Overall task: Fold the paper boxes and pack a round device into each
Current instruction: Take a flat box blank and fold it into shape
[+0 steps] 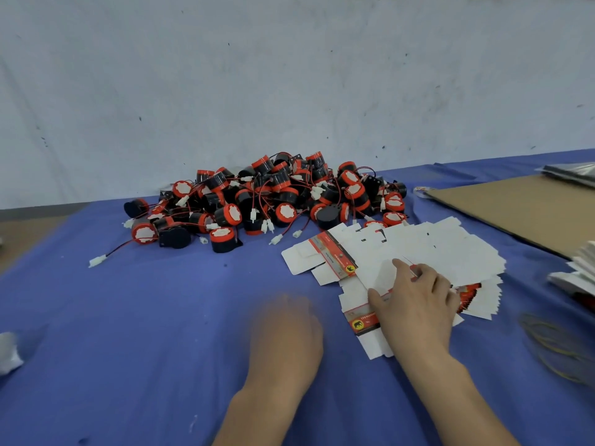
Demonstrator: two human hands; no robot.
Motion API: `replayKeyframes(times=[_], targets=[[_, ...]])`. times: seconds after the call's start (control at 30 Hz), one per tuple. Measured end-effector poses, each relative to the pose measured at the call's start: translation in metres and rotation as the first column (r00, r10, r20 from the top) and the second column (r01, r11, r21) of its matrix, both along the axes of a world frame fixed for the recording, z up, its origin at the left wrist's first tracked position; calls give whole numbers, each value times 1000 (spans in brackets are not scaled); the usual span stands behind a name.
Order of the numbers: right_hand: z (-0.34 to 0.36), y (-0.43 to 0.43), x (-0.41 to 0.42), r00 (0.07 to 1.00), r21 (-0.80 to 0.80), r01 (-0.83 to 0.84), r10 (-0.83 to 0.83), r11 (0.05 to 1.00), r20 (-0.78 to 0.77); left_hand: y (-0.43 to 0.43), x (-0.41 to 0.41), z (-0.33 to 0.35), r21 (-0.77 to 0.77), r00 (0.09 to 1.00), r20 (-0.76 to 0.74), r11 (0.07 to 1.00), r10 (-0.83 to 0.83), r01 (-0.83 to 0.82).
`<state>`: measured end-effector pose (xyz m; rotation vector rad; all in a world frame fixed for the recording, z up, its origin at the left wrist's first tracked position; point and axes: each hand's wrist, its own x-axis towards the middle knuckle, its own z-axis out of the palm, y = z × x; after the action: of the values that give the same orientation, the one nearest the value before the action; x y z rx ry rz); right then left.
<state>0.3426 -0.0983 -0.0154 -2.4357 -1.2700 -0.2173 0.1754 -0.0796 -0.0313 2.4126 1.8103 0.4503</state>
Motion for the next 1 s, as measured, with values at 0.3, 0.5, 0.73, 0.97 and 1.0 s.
replayKeyframes(times=[0.3, 0.5, 0.73, 0.97, 1.0], targets=[[2, 1, -3, 1000, 47, 22, -23, 999, 16, -6, 13, 2, -13, 973, 207, 994, -102, 107], [-1, 1, -8, 997, 90, -50, 55, 995, -50, -10, 24, 0, -47, 916, 364, 978, -170, 201], [8, 0, -8, 920, 371, -45, 183, 928, -348, -14, 24, 16, -126, 543, 840, 965, -21, 232], [28, -4, -17, 641, 600, -18, 470, 800, -607, -12, 9, 39, -102, 66, 994, 908, 82, 406], [29, -5, -19, 600, 607, -24, 498, 794, -627, -13, 7, 40, -92, 77, 995, 898, 65, 429]])
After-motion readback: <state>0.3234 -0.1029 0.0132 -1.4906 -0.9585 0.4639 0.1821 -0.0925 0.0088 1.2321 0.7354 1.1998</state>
